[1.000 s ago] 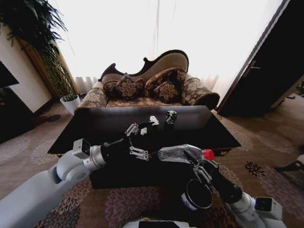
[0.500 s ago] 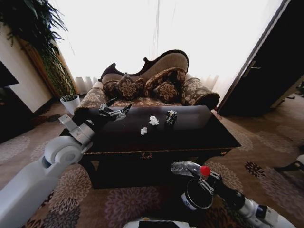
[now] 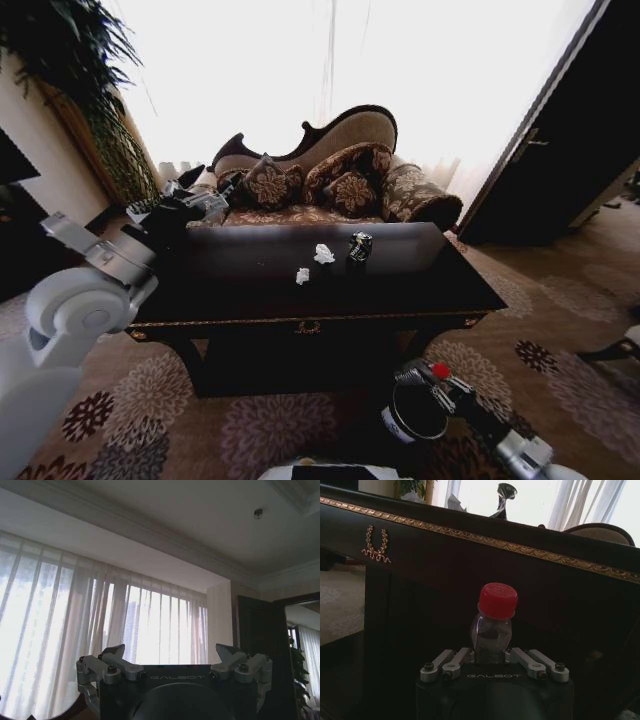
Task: Move to the front of the table and place the trash on the table into the trash bin.
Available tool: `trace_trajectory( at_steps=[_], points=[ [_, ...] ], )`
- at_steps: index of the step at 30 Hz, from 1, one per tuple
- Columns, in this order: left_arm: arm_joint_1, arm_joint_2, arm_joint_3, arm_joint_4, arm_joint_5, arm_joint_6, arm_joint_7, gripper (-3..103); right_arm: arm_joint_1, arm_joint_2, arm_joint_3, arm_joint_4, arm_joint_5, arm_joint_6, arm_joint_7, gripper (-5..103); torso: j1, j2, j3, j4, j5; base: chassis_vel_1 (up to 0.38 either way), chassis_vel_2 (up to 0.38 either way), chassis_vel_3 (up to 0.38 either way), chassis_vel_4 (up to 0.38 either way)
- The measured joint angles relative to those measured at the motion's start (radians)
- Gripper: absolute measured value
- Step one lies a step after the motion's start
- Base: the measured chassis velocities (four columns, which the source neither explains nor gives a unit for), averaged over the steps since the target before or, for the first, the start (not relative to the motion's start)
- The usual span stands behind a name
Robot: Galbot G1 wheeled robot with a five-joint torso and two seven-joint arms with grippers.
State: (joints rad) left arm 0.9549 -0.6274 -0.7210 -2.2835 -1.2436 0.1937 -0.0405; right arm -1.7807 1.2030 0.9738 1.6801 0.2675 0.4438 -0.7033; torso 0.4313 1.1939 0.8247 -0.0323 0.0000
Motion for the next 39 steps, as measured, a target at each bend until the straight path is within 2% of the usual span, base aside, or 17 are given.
trace_trajectory(
  at_steps=[2, 5, 7, 11, 18, 24, 39],
  points=[
    [0.001, 0.0, -0.006, 0.0, -0.001, 0.001, -0.004, 100, 0.003, 0.002, -0.001, -0.01, -0.007, -0.003, 0.01, 21, 0.0, 0.0, 0.0, 0.0, 0.0, 0.0, 0.0, 0.0, 0.0],
    [0.01, 0.0, -0.039, 0.005, -0.005, 0.008, -0.02, 100, 0.032, 0.014, -0.025, -0.097, -0.045, -0.032, 0.109, 21, 0.0, 0.0, 0.0, 0.0, -0.0002, 0.0, 0.0, 0.0, 0.0],
    [0.013, 0.0, -0.041, 0.005, -0.005, 0.008, -0.02, 100, 0.038, 0.016, -0.03, -0.109, -0.047, -0.039, 0.13, 21, 0.0, 0.0, 0.0, 0.0, 0.0001, 0.0, 0.0, 0.0, 0.0],
    [0.02, 0.0, -0.044, -0.007, -0.007, 0.009, -0.015, 100, 0.085, 0.038, -0.078, -0.185, -0.027, -0.096, 0.307, 21, 0.0, 0.0, 0.0, 0.0, 0.0, 0.0, 0.0, 0.0, 0.0],
    [0.036, 0.009, -0.061, -0.013, -0.007, 0.008, -0.008, 100, 0.157, 0.053, -0.113, -0.271, -0.018, -0.125, 0.443, 21, 0.0, 0.0, 0.0, 0.0001, -0.0001, 0.0, 0.0, 0.0, 0.0],
    [0.045, 0.019, -0.074, -0.013, -0.01, 0.007, -0.004, 100, 0.174, 0.055, -0.119, -0.302, 0.005, -0.127, 0.442, 21, 0.0, 0.0, 0.0, 0.0, -0.0001, 0.0, 0.0, 0.0, 0.0],
    [0.074, 0.021, -0.089, -0.023, -0.007, 0.002, 0.012, 100, 0.201, 0.06, -0.114, -0.33, -0.033, -0.138, 0.446, 21, 0.0, 0.0, 0.0, 0.0, -0.0001, 0.0, 0.0, 0.0, 0.0]
  ],
)
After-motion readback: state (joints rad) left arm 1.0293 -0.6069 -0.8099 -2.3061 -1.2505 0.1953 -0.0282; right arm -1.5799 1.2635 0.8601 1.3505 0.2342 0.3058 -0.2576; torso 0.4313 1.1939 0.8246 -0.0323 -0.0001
